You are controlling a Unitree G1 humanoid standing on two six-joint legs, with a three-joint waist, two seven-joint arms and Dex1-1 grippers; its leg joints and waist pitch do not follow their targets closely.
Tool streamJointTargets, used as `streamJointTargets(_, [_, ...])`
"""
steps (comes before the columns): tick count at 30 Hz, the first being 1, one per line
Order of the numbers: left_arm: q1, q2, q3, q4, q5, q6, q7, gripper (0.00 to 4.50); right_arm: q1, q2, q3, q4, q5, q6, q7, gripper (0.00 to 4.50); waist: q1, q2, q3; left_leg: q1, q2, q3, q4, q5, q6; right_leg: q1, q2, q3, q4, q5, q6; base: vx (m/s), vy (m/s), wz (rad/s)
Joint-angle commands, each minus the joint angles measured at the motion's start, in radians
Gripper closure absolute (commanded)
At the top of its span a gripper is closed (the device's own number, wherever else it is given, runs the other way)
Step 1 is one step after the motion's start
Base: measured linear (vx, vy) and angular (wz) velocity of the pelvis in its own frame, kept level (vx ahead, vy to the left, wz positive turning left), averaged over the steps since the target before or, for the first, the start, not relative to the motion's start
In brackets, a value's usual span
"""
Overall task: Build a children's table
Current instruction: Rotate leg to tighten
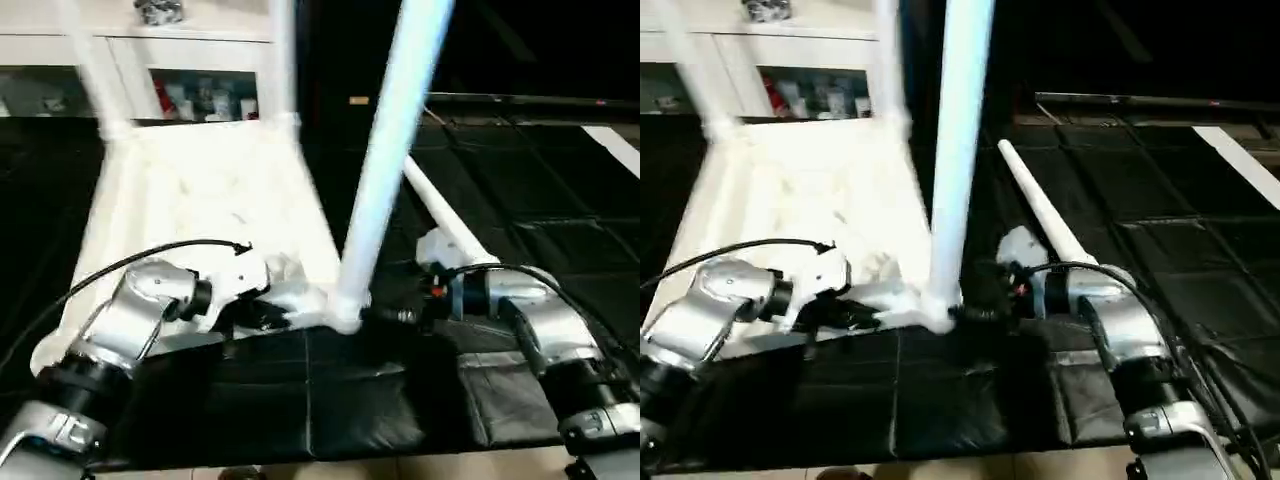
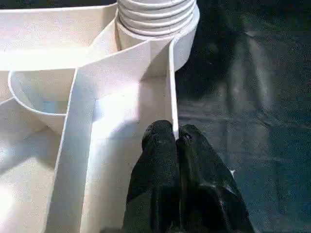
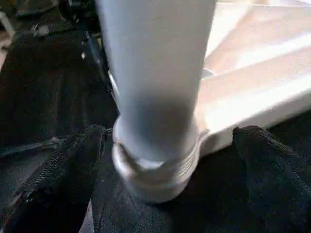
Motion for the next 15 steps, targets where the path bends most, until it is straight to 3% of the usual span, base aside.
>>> streamJointTargets(1, [-0.037,0.000,-0.039,-0.013,-0.013,-0.053,-0.064,4.50,-0.017,-0.006,0.022,0.014,-0.016,-0.029,0.032,0.04,-0.007,0.018,-0.079,0.018,0.029,-0.001,-0.069,-0.254,0.014,0.048,-0.067,0.053,-0.065,-0.274,-0.203,0.000,0.000,0.00])
streamJointTargets(5, [-0.055,0.002,-0.054,0.029,-0.005,-0.096,-0.087,4.50,-0.028,-0.004,0.047,0.031,-0.022,-0.036,0.066,0.04,-0.008,0.008,-0.078,0.012,0.028,-0.001,-0.070,-0.253,0.016,0.052,-0.067,0.052,-0.064,-0.286,-0.196,0.000,0.000,0.00])
streamJointTargets(9, [-0.065,-0.003,-0.058,0.055,0.008,-0.119,-0.088,4.50,-0.034,-0.001,0.058,0.040,-0.020,-0.034,0.090,0.04,-0.010,0.006,-0.076,0.011,0.027,-0.003,-0.069,-0.257,0.014,0.052,-0.070,0.052,-0.069,-0.343,-0.176,0.000,0.000,0.00])
streamJointTargets(13, [-0.078,-0.007,-0.060,0.088,0.019,-0.142,-0.084,4.50,-0.031,-0.016,0.079,0.043,-0.020,-0.038,0.132,0.50,-0.008,0.007,-0.077,0.011,0.028,-0.002,-0.069,-0.247,0.016,0.051,-0.069,0.052,-0.066,-0.325,-0.183,0.000,0.000,0.00])
streamJointTargets(15, [-0.082,-0.008,-0.061,0.096,0.020,-0.147,-0.084,4.50,-0.027,-0.022,0.083,0.041,-0.018,-0.038,0.144,0.50,-0.008,0.007,-0.078,0.010,0.029,-0.003,-0.069,-0.248,0.016,0.052,-0.069,0.052,-0.066,-0.324,-0.183,0.000,0.000,0.00])
